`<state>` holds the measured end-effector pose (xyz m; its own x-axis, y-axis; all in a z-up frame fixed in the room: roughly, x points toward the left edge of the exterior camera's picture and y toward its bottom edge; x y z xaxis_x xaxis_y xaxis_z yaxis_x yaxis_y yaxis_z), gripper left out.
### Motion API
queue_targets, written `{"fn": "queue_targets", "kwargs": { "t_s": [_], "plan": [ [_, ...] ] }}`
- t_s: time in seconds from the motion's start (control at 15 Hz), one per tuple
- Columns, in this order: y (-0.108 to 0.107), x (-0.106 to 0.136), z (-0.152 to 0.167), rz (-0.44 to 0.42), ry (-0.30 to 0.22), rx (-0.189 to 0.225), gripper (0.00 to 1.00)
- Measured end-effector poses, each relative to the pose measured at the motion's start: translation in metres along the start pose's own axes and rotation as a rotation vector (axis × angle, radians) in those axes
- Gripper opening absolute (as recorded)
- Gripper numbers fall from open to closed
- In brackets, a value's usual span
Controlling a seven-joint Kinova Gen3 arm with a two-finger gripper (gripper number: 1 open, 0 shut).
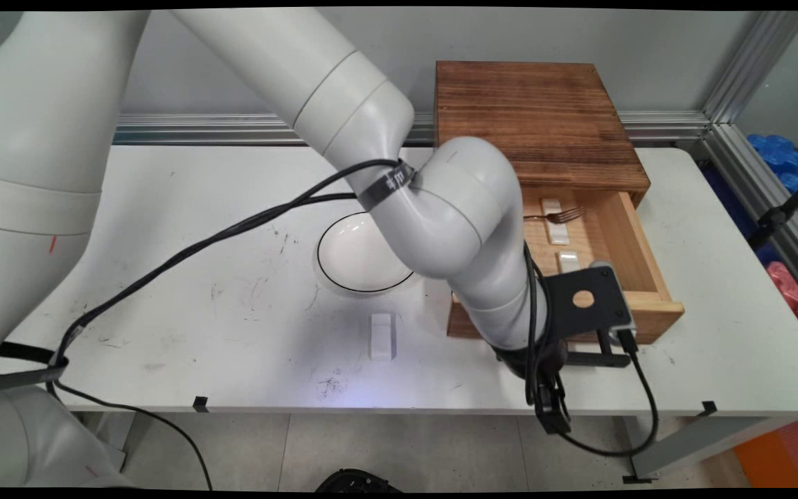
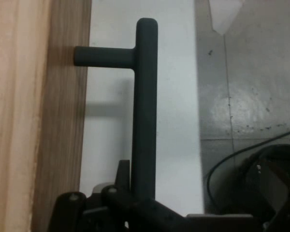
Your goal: Open the drawer
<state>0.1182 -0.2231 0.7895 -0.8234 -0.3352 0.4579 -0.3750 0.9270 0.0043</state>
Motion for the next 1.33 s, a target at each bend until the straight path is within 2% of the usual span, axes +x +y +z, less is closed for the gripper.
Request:
{"fn": "queue_targets", "kwargs": {
  "t_s": [0.53,1.33],
  "plan": [
    [0.028,0.003,0.003,0.014,0.003,-0.036,1.00],
    [0.050,0.005,0.002,0.017,0.007,-0.065,1.00]
  ]
}}
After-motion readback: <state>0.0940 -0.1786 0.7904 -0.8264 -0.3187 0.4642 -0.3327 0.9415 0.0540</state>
